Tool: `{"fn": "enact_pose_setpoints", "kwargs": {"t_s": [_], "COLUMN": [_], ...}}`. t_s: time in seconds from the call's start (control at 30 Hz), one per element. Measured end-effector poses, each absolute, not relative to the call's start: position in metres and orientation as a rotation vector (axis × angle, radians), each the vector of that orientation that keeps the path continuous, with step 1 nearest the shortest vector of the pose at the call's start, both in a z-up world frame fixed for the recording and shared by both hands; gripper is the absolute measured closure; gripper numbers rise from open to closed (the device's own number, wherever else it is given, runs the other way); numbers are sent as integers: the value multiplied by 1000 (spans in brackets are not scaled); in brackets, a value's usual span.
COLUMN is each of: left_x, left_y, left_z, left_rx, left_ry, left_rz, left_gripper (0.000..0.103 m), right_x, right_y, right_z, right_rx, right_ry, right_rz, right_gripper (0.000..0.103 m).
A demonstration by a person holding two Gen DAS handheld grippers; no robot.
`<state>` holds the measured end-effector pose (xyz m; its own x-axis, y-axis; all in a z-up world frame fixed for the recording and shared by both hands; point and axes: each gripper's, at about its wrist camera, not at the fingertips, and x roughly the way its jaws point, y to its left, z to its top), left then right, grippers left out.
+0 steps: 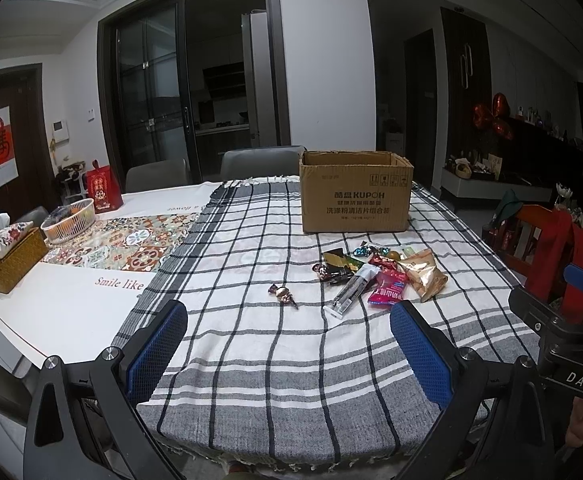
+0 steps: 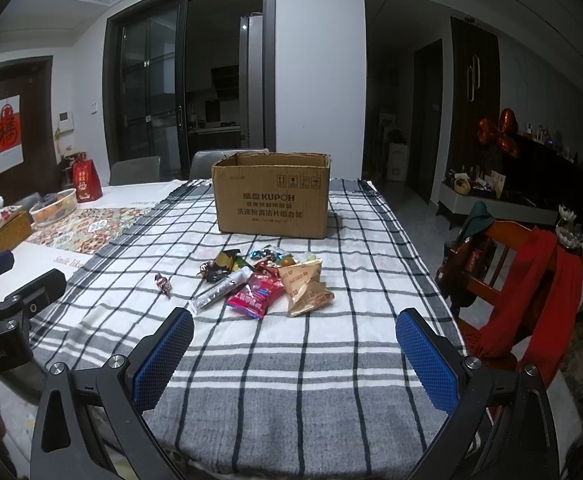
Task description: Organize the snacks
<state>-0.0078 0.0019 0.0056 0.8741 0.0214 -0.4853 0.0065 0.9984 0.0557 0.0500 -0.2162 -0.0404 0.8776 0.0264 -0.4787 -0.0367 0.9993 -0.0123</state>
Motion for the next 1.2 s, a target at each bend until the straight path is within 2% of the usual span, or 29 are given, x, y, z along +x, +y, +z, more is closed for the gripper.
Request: {"fn": "enact_pose_setpoints", "kwargs": {"t_s": [0.77, 1.07, 1.2], "left_x": [-6, 20, 40], "left_y": [2, -13, -18], "left_z": [5, -1, -5], "left_rx": [64, 148, 151], "left_ry": [464, 462, 493], "left_rz": [1, -62, -97], "left_gripper": [0, 0, 5], "right_x": [57, 78, 94], "right_y": [-219, -222, -223], "right_z": [-46, -52, -56], "right_rx": [-26, -9, -17], "right_ry": [506, 515, 531], "right_rz": [24, 38, 42], "right_gripper": [1, 1, 1]}}
